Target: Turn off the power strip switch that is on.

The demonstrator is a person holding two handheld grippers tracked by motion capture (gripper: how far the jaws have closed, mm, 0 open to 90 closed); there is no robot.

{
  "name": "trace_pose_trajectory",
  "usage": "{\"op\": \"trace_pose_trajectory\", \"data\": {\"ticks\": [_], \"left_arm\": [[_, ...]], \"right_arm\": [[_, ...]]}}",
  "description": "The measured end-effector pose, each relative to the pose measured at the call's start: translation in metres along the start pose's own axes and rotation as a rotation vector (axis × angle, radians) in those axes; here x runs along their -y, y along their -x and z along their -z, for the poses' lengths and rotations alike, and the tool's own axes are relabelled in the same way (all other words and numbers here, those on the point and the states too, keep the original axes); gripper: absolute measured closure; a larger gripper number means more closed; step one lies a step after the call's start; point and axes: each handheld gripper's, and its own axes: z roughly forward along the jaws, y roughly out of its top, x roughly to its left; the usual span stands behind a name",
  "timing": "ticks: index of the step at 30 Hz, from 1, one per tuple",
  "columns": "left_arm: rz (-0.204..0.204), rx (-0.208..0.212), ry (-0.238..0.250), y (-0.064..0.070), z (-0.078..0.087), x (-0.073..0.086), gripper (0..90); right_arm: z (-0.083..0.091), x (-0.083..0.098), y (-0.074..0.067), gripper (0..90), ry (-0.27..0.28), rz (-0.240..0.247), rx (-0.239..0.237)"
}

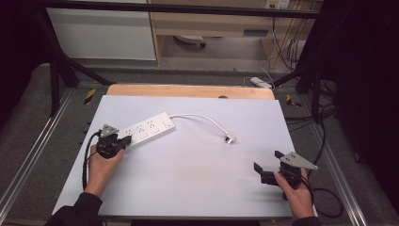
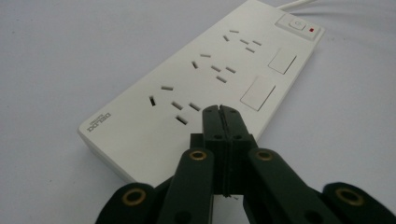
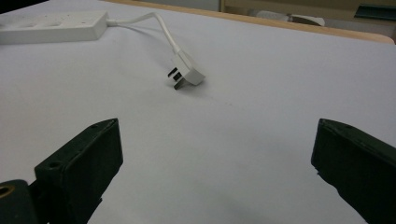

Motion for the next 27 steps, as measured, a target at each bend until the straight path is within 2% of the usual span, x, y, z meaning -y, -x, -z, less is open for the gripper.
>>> {"op": "trace_pose_trajectory", "data": {"ticks": [17, 18, 23, 27], "left_arm": [[0.002, 0.002, 0.000, -0.0006, -0.0004, 0.0008, 90.0], [0.001, -0.003, -0.013, -0.0006, -0.0007, 0.0009, 90.0], [0.010, 0.002, 0.000, -0.0030, -0.0003, 0.0023, 90.0], [-0.001, -0.005, 0.004, -0.0017, -0.0004, 0.0026, 90.0]], "right_arm": [[-0.0003, 0.0001, -0.0002, 2.5, -0.002, 0.001, -0.001], [-0.0004, 0.0001, -0.0004, 2.5, -0.003, 0.001, -0.002], [-0.0006, 0.0001, -0.0005, 2.5, -0.003, 0.003, -0.001], [-0.0006, 0.0001, -0.0005, 2.5, -0.003, 0.002, -0.001]]}}
